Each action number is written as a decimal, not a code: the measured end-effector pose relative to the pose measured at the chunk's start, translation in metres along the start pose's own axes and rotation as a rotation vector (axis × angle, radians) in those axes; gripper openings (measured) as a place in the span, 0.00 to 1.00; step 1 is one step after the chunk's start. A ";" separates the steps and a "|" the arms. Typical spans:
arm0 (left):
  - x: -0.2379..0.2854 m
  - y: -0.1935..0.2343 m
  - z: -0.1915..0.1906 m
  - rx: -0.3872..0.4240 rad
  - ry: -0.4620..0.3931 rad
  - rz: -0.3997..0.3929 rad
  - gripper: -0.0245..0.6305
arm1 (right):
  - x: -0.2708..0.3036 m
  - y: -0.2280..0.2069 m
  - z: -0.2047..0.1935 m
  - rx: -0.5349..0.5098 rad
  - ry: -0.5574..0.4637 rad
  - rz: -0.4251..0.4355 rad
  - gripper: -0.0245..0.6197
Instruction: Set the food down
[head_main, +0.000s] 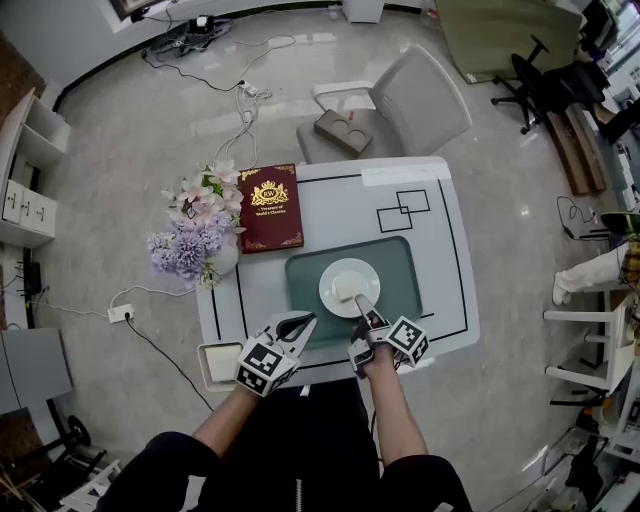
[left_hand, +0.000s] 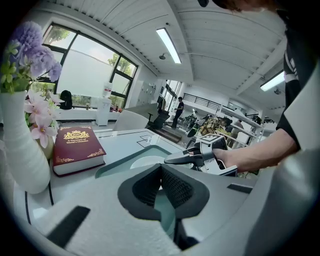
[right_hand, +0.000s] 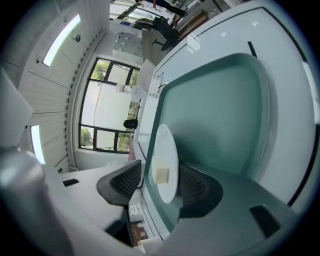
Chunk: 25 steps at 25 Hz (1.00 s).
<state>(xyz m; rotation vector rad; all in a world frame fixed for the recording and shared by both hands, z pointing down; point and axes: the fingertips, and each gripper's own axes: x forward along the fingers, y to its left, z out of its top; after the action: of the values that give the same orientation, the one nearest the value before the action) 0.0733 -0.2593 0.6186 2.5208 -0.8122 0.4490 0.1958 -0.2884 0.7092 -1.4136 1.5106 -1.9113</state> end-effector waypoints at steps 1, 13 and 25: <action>0.000 0.000 0.001 -0.001 -0.002 0.000 0.05 | 0.000 0.001 0.000 0.005 -0.001 0.001 0.38; -0.004 0.003 0.002 -0.015 -0.016 0.010 0.05 | 0.001 -0.014 0.003 0.004 -0.016 -0.147 0.64; -0.006 -0.001 0.008 -0.016 -0.039 0.000 0.05 | -0.012 -0.005 0.001 -0.056 0.019 -0.112 0.69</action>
<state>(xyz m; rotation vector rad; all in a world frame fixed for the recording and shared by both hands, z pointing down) 0.0708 -0.2593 0.6092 2.5222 -0.8274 0.3936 0.2034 -0.2776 0.7073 -1.5388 1.5341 -1.9670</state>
